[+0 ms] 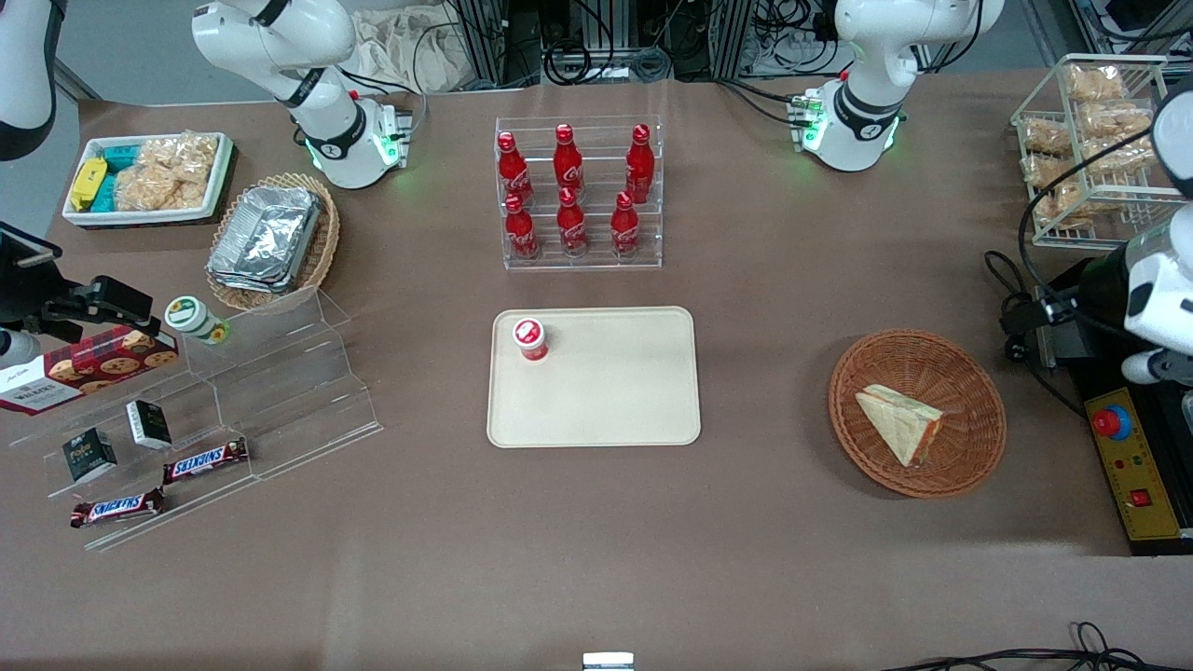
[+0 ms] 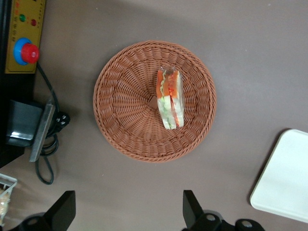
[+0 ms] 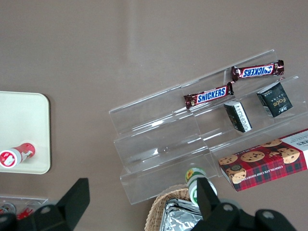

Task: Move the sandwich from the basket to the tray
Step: 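Move the left gripper down over the wrapped sandwich in the wicker basket, then close the left gripper on the wrapped sandwich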

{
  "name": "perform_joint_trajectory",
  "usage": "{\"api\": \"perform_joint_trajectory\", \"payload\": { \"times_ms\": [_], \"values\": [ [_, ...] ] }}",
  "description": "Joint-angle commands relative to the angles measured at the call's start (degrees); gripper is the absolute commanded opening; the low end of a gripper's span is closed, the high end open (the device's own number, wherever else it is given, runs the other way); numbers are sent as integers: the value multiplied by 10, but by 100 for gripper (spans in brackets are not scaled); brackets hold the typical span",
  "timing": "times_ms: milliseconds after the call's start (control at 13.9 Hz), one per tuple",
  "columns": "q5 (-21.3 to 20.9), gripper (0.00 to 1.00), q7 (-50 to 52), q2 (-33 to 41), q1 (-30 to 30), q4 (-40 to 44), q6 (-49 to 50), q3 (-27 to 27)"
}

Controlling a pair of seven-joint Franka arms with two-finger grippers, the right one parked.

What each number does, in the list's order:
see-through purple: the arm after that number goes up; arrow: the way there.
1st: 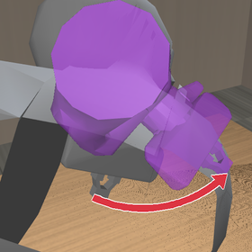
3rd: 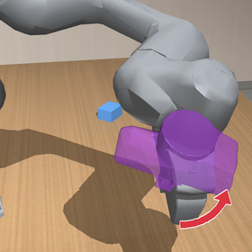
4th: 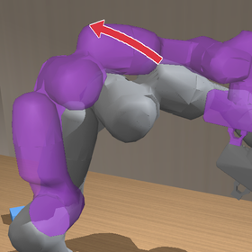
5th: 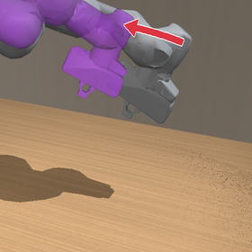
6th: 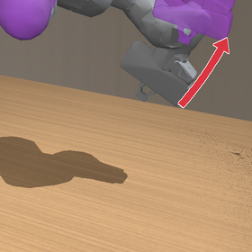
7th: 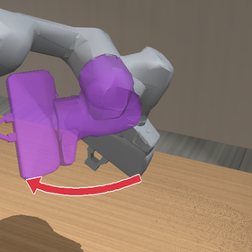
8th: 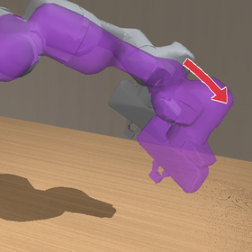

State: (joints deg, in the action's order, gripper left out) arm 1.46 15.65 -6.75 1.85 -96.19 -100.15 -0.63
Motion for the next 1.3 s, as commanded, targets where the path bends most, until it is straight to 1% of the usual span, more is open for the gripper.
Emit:
{"api": "perform_joint_trajectory", "payload": {
  "times_ms": [0, 360, 504, 648, 936, 1008, 1224],
  "values": [
    [29, 100, 23, -22, 4, -13, -45, -4],
    [54, 100, 77, -61, 3, -60, -152, -4],
    [58, 100, 82, -71, 3, -85, -202, -4],
    [77, 100, 90, -96, 3, -102, -259, -4],
    [83, 100, 105, -145, -4, -133, -372, 0],
    [91, 100, 105, -153, -5, -140, -391, 1],
    [94, 100, 105, -165, -13, -158, -429, 3]
  ]
}}
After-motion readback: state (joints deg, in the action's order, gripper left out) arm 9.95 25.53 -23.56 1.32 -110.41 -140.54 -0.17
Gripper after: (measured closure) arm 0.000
